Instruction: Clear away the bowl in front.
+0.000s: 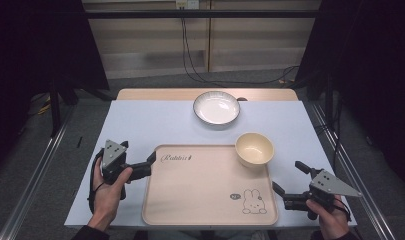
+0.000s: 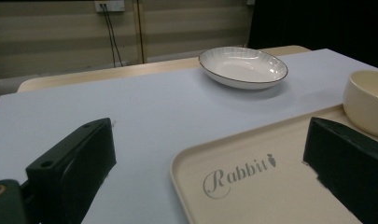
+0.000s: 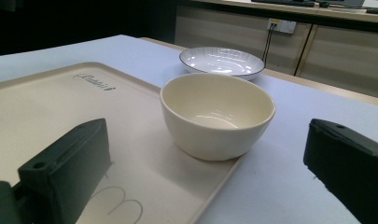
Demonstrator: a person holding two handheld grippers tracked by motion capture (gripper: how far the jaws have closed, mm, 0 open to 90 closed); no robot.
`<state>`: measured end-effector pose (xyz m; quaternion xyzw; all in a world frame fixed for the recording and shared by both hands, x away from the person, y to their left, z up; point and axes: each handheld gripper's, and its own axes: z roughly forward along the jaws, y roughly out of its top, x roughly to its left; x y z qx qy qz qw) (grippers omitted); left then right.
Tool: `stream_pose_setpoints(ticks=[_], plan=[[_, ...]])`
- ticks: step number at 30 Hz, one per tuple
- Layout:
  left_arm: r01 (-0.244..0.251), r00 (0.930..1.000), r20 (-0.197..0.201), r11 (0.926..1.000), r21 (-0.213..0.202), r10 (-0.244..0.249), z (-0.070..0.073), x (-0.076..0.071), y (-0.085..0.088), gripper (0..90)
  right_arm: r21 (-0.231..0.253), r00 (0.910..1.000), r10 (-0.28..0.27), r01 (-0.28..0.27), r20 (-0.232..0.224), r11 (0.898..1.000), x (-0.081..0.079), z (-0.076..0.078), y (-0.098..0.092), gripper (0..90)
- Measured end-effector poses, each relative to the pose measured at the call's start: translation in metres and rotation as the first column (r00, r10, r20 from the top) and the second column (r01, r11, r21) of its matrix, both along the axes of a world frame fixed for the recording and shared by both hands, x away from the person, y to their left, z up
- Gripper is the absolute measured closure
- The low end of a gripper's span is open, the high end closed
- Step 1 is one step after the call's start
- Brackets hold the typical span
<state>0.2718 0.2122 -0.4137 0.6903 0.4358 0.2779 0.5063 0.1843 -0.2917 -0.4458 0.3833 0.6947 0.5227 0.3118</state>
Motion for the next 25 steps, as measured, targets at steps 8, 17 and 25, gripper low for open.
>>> stream_pose_setpoints(ticks=[8, 17, 25], plan=[[-0.020, 0.9997, -0.014, 0.9997, -0.015, 0.020, -0.014, -0.032, 0.017, 1.3, 0.009, 0.9999, -0.012, 0.012, -0.003, 1.000, 0.001, 0.000, -0.001, 0.3], [-0.078, 0.9970, 0.006, 0.9969, -0.014, 0.078, -0.019, -0.060, 0.043, 1.4, -0.001, 0.9997, -0.023, 0.023, -0.011, 1.000, 0.001, -0.001, -0.002, 0.0], [-0.082, 0.9966, -0.004, 0.9966, -0.013, 0.082, -0.023, -0.058, 0.046, 1.7, -0.004, 0.9993, -0.034, 0.034, -0.017, 0.999, 0.002, -0.002, -0.003, 0.0]])
